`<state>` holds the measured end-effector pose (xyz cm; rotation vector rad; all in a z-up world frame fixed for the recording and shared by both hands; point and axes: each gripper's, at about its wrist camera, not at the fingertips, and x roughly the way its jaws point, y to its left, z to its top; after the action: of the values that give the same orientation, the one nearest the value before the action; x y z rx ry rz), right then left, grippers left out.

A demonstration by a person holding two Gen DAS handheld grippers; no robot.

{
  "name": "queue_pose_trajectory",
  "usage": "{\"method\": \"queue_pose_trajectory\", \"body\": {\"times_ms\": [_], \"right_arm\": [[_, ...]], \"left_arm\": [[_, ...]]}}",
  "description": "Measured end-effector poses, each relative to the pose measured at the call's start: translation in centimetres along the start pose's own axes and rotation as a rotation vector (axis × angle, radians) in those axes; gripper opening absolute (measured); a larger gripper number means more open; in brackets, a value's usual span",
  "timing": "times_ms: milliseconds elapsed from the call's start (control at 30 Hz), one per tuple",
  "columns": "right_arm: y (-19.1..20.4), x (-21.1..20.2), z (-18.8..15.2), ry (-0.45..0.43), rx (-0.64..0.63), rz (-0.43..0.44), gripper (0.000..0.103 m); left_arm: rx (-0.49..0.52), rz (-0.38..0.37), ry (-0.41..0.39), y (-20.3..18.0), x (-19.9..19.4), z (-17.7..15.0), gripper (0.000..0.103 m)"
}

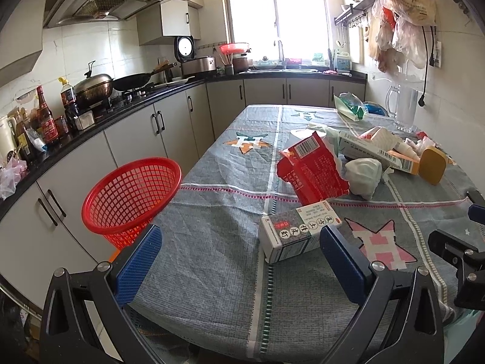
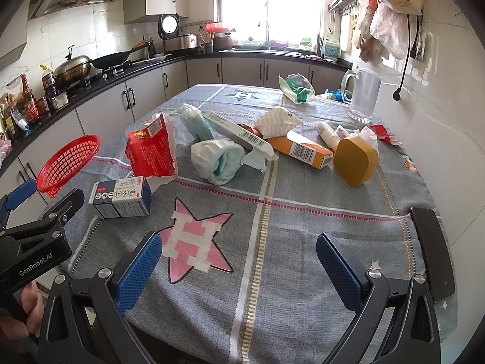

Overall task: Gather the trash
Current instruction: 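Move the left gripper to the white-and-green medicine box and grasp it, then lift the medicine box with the left gripper while the right gripper grasps a white box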

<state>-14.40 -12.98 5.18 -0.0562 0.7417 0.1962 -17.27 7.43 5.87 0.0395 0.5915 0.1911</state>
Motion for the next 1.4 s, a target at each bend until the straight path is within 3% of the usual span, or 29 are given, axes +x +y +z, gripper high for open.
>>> {"method": "queue_pose_trajectory", "body": {"times_ms": [267,733,867,1000,1067,1267,1333,1400], "right_arm": [[-1.7,1.6,0.3,0.027,0.041,0.000,0.103],[-5.5,4.4,1.6,0.072,0.147,0.084,0.103],[-6.5,4.9,1.9,0.085,0.179,0.120,0.103],[-7.1,5.1,2.5,0.087,0.189,0.168,0.103],[-7.4,4.9,3.2,0.076,0.181,0.180,0.102],[-8.1,4.6,4.4,0.052,0.176,0.188,0.101],[-7.8,4.7,4.7,0.050,0.152,0.195,0.095],[-7.5,4.8,5.1,0.052,0.132,0.210,0.088]], "left_arm": [[0.006,-0.017,0.045,-0.1,2.0,0.2,0.103],[-0.001,-0.270,0.177,-0.2,6.4,1.2,0.101],[0.073,-0.287,0.158,-1.2,6.6,1.2,0.090],[0.131,-0.308,0.182,-2.2,7.3,1.1,0.064],[0.147,-0.331,0.204,-2.5,7.7,1.0,0.059],[0.139,-0.346,0.237,-3.0,8.9,0.4,0.059],[0.136,-0.347,0.233,-3.2,9.1,0.6,0.059],[0.125,-0.356,0.234,-3.4,9.2,0.8,0.051]]}}
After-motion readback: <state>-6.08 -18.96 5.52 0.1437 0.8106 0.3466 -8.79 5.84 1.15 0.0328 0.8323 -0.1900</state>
